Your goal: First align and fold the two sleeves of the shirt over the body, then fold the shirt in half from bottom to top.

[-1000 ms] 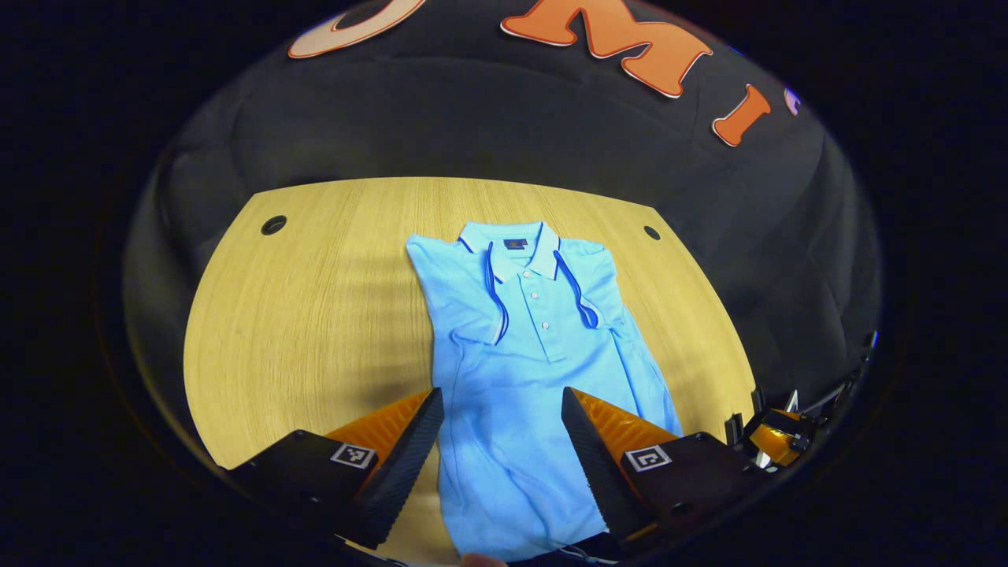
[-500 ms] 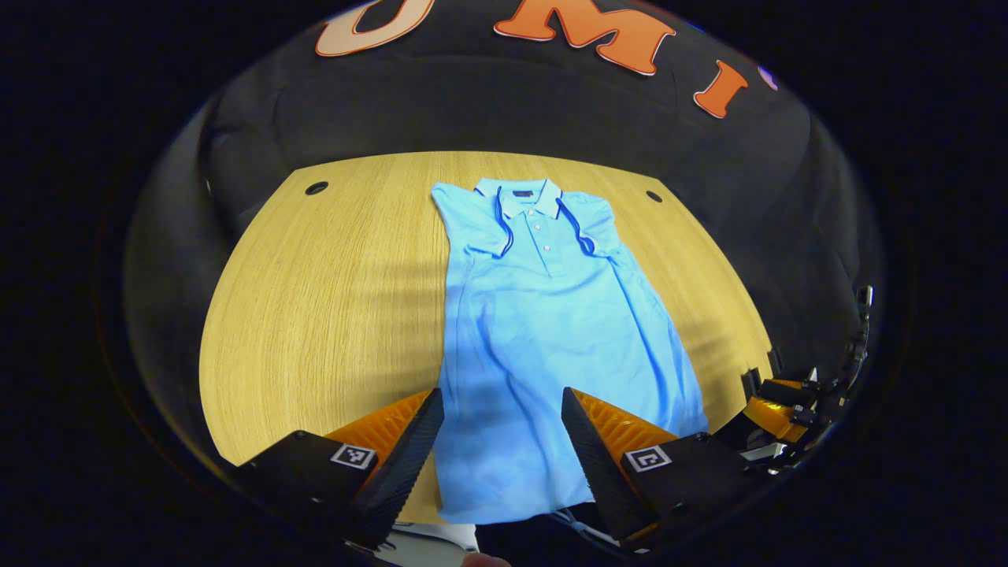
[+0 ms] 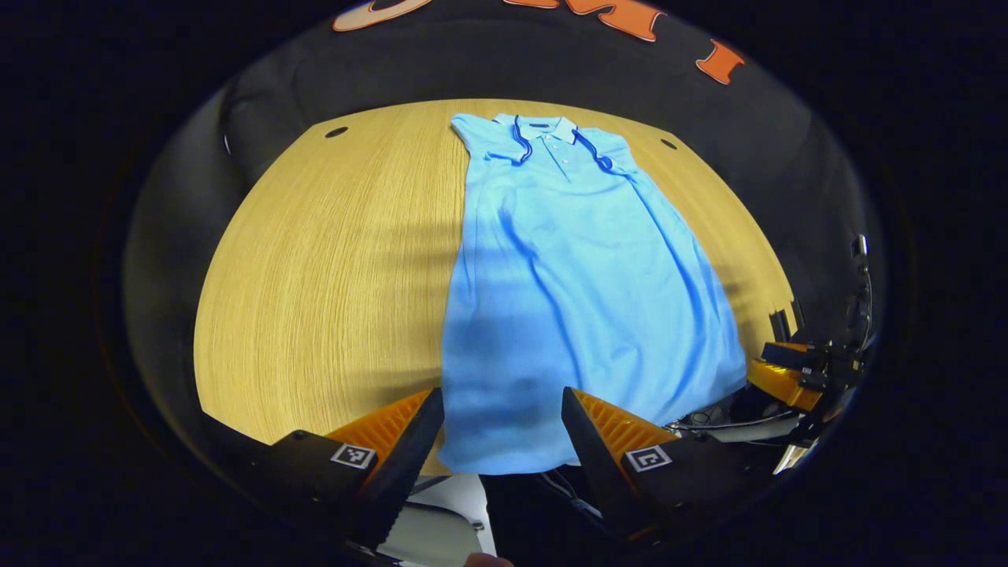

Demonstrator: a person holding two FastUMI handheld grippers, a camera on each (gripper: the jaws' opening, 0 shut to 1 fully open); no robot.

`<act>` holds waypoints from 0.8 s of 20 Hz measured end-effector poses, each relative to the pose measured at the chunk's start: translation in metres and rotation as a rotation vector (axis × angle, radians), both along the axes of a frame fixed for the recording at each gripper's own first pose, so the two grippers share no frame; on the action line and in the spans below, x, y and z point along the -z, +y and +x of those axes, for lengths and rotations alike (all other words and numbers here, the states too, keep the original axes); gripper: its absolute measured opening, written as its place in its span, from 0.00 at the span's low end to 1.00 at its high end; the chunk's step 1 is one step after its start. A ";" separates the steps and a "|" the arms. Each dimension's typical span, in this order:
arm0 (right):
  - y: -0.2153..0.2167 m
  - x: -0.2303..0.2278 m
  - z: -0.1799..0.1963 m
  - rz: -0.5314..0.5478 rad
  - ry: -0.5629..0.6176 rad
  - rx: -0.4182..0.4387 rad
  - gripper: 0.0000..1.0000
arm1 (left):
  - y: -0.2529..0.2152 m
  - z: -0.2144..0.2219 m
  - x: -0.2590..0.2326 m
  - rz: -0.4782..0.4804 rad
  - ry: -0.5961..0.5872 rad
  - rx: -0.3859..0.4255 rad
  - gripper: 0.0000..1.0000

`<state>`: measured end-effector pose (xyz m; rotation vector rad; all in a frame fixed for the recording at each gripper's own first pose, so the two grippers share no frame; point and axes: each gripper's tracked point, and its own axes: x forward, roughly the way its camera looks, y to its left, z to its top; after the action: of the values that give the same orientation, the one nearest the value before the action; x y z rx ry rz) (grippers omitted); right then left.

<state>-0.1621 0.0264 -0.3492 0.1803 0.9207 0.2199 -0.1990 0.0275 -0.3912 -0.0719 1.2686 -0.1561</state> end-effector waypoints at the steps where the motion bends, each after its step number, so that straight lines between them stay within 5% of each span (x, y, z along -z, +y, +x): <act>1: 0.002 0.003 -0.001 -0.003 0.009 -0.002 0.96 | 0.002 -0.006 0.005 0.007 0.012 0.009 0.99; 9: 0.010 0.022 -0.003 -0.073 0.060 -0.011 0.91 | 0.020 -0.028 0.035 0.090 0.085 0.062 1.00; 16: 0.000 0.026 0.001 -0.150 0.092 0.031 0.58 | 0.016 -0.032 0.043 0.082 0.100 0.044 0.99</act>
<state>-0.1611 0.0264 -0.3757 0.0662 1.0214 0.1144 -0.2307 0.0432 -0.4344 0.0189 1.3758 -0.1400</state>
